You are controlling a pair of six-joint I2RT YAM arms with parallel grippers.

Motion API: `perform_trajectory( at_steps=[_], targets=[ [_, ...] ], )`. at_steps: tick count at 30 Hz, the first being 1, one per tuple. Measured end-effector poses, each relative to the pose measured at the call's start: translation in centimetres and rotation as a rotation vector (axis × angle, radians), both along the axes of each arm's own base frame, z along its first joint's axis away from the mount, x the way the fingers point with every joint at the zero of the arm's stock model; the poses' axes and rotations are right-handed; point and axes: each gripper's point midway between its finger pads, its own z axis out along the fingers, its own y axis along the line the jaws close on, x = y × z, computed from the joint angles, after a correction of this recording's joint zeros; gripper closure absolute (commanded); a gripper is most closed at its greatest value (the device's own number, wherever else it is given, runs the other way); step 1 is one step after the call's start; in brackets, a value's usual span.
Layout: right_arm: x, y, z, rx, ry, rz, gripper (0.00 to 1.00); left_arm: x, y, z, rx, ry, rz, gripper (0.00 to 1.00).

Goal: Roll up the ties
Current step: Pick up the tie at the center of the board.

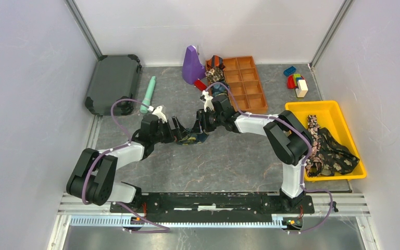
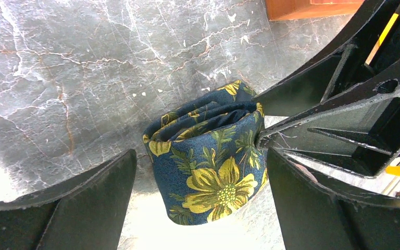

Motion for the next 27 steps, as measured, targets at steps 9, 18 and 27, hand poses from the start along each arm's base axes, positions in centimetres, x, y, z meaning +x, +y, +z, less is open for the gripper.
perform_trajectory(
  at_steps=[9, 18, 27],
  targets=[
    [0.5, -0.2, -0.2, 0.012, -0.007, -0.007, 0.53, 0.1, -0.1, -0.3, -0.007, 0.003, -0.006, 0.03],
    [0.5, -0.9, -0.8, 0.024, 0.002, -0.012, 0.56, -0.2, -0.7, -1.2, -0.024, 0.030, -0.040, 0.06],
    [0.9, -1.3, -1.3, 0.036, -0.001, -0.022, 0.59, 0.1, -1.7, -1.2, -0.084, 0.040, -0.056, 0.10]
  ],
)
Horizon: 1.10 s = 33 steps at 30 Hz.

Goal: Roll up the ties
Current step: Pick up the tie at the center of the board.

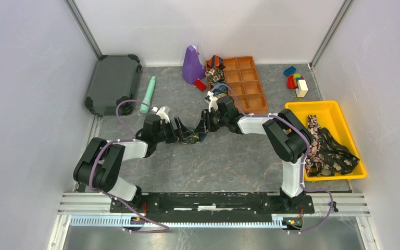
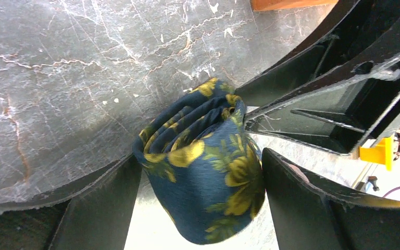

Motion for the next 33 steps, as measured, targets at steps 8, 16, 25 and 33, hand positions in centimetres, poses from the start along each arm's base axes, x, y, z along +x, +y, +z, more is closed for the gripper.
perform_trajectory(
  at_steps=[8, 16, 25, 33],
  targets=[
    [-0.5, -0.4, -1.8, -0.022, 0.029, -0.003, 0.61, 0.2, -0.6, 0.1, -0.044, 0.012, 0.001, 0.13],
    [-0.5, -0.4, -1.8, -0.017, 0.023, -0.002, 0.61, 0.1, -0.6, -0.4, -0.048, 0.035, 0.008, 0.37],
    [-0.5, -0.5, -1.7, -0.017, 0.024, -0.003, 0.52, 0.1, -0.8, -0.5, -0.049, 0.039, 0.009, 0.49],
    [-1.4, -6.1, 0.1, -0.087, 0.020, -0.122, 0.39, -0.3, -1.9, 1.5, -0.027, 0.039, -0.010, 0.61]
  ],
)
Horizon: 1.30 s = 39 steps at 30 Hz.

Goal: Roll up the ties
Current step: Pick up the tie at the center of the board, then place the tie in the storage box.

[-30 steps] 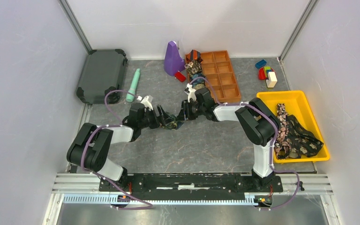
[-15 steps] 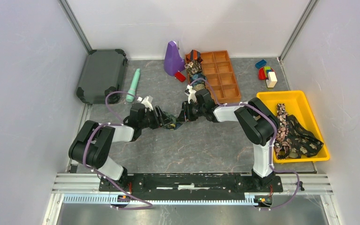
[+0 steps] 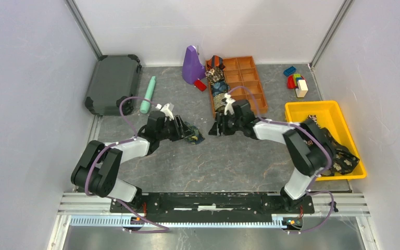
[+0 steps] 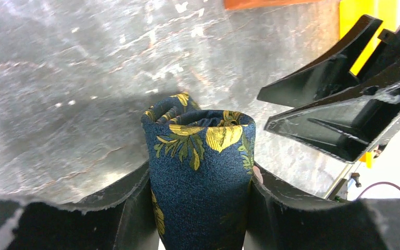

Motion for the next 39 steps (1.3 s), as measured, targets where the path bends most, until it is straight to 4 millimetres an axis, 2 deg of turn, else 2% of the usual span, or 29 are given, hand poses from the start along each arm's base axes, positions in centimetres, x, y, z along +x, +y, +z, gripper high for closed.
perform_trajectory(
  at_steps=[4, 8, 11, 15, 20, 25, 31, 32, 33, 39],
  targets=[
    [0.6, -3.9, 3.4, -0.023, -0.080, -0.114, 0.39, 0.5, -1.7, 2.7, 0.007, -0.036, -0.023, 0.64],
    [1.4, -7.7, 7.8, -0.032, -0.216, -0.254, 0.39, 1.3, -4.5, 6.3, -0.004, -0.092, -0.065, 0.64],
    [1.1, -10.4, 10.2, -0.037, -0.307, -0.357, 0.39, 1.9, -6.7, 9.2, -0.023, -0.136, -0.099, 0.65],
    [0.1, -13.7, 11.7, -0.059, -0.381, -0.473, 0.39, 3.3, -10.2, 12.6, -0.045, -0.183, -0.140, 0.65],
    [-0.6, -16.3, 13.0, -0.083, -0.424, -0.560, 0.39, 5.0, -14.3, 14.2, -0.043, -0.199, -0.195, 0.66],
    [-1.5, -17.9, 14.5, -0.099, -0.465, -0.606, 0.39, 8.0, -18.5, 14.1, -0.028, -0.192, -0.230, 0.66],
    [-2.6, -18.9, 15.3, -0.112, -0.491, -0.621, 0.39, 11.9, -21.7, 11.9, 0.034, -0.173, -0.241, 0.66],
    [-2.7, -19.0, 15.3, -0.113, -0.493, -0.622, 0.39, 12.5, -22.0, 12.4, 0.034, -0.184, -0.241, 0.66],
    [-2.9, -19.1, 15.1, -0.115, -0.491, -0.621, 0.39, 13.0, -22.4, 11.0, 0.053, -0.166, -0.244, 0.66],
    [-3.9, -19.5, 12.9, -0.152, -0.454, -0.609, 0.40, 16.0, -24.2, 7.9, 0.112, -0.153, -0.248, 0.66]
  ],
)
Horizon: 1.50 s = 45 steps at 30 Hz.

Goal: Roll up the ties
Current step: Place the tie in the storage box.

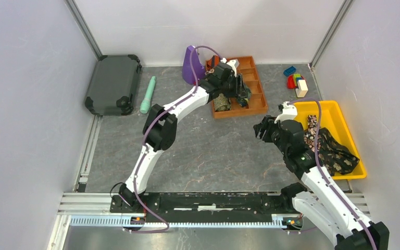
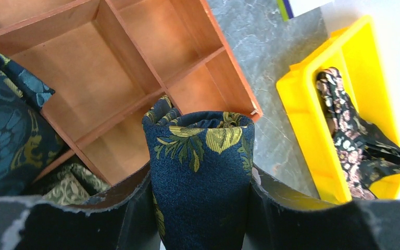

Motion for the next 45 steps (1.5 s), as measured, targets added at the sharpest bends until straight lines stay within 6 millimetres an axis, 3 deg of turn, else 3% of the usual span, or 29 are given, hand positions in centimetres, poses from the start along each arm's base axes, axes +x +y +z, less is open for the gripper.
perform_trajectory(
  at_steps=[6, 9, 30, 39, 42, 45],
  targets=[
    [-0.4, -0.3, -1.0, -0.021, 0.026, 0.002, 0.40, 0.6, -0.1, -4.5, 0.089, 0.039, 0.003, 0.66],
    [-0.4, -0.4, -0.9, -0.027, 0.017, 0.000, 0.41, 0.4, 0.2, -5.6, 0.127, 0.043, 0.008, 0.66],
    [-0.6, -0.6, -1.9, -0.042, 0.034, -0.006, 0.42, 0.5, -0.2, -5.9, 0.408, -0.173, 0.042, 0.66],
    [-0.7, -0.6, -2.1, -0.042, 0.038, -0.004, 0.42, 0.8, 1.2, -8.0, 0.509, -0.176, 0.092, 0.66],
    [-0.7, -0.6, -2.1, -0.041, 0.038, -0.002, 0.42, 0.7, 1.1, -8.0, 0.507, -0.176, 0.089, 0.62],
    [-0.7, -0.5, -2.0, -0.037, 0.035, 0.003, 0.42, 0.7, 1.1, -8.0, 0.506, -0.176, 0.085, 0.46]
  ],
)
